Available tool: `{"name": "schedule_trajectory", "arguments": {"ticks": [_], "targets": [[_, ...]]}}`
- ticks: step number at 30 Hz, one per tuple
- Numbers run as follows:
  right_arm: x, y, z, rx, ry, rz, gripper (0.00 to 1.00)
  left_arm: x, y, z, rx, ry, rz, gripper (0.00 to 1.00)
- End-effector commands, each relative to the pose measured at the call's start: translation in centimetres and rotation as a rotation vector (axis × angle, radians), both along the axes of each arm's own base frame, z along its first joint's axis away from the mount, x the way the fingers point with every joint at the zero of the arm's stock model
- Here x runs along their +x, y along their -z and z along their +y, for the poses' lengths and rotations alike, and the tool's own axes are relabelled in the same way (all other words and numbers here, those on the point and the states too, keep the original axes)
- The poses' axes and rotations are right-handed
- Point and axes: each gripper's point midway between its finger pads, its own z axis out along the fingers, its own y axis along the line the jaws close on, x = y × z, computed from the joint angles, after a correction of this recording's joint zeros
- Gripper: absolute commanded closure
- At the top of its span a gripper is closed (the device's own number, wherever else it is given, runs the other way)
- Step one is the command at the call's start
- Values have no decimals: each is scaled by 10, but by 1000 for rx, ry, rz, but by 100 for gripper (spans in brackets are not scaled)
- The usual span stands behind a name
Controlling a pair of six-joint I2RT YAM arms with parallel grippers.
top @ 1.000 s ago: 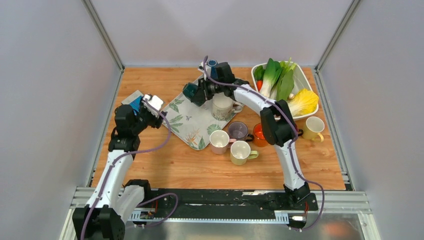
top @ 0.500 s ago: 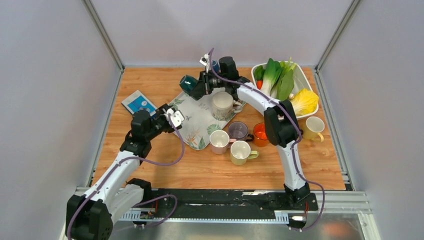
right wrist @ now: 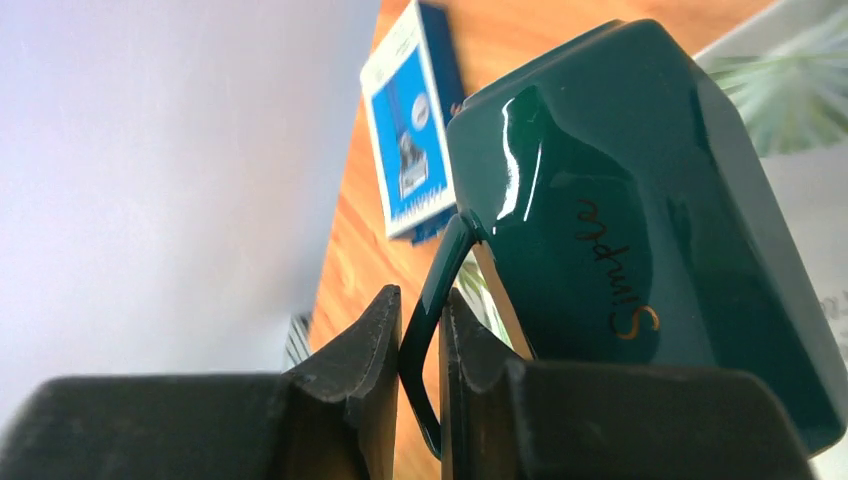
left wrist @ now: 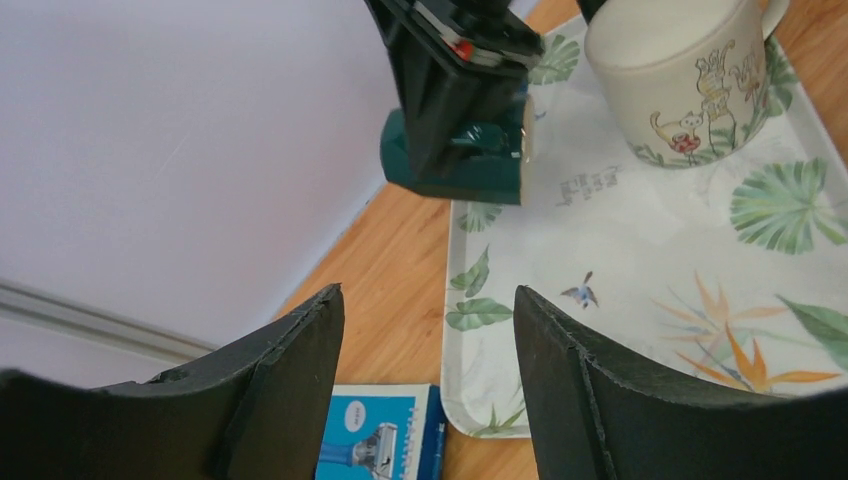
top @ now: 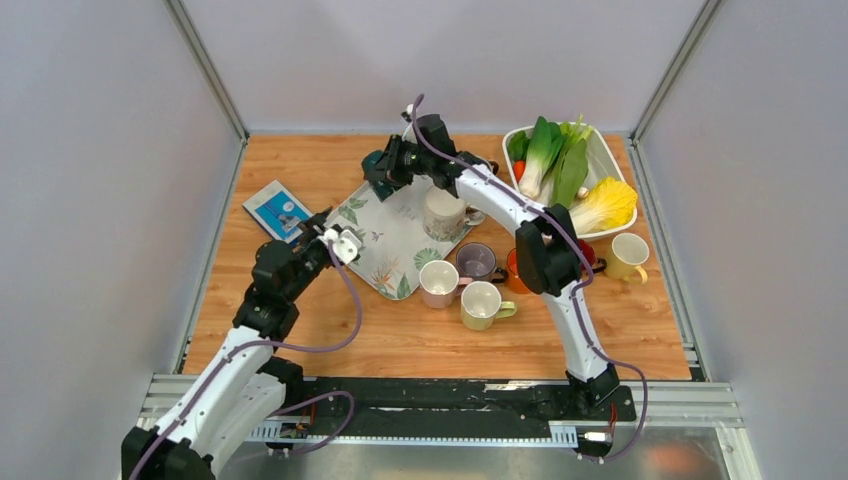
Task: Turn the mug right side up
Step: Turn over the cup on the tray.
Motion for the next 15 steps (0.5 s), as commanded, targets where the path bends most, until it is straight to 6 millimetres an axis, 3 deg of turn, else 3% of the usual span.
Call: {"name": "schedule_trajectory", "arguments": {"ticks": [1, 8, 12, 15], "targets": [[32, -87, -5, 179, 299, 111, 100, 21, -15, -2, 152, -23, -152, 29], [12, -133, 16, 291, 363, 261, 100, 51, -29, -16, 185, -4, -142, 30], [10, -142, 13, 320, 426, 362, 100, 61, -30, -21, 183, 1, -148, 34], [6, -138, 11, 317, 474, 442, 100, 67, -24, -27, 216, -7, -155, 38]]}}
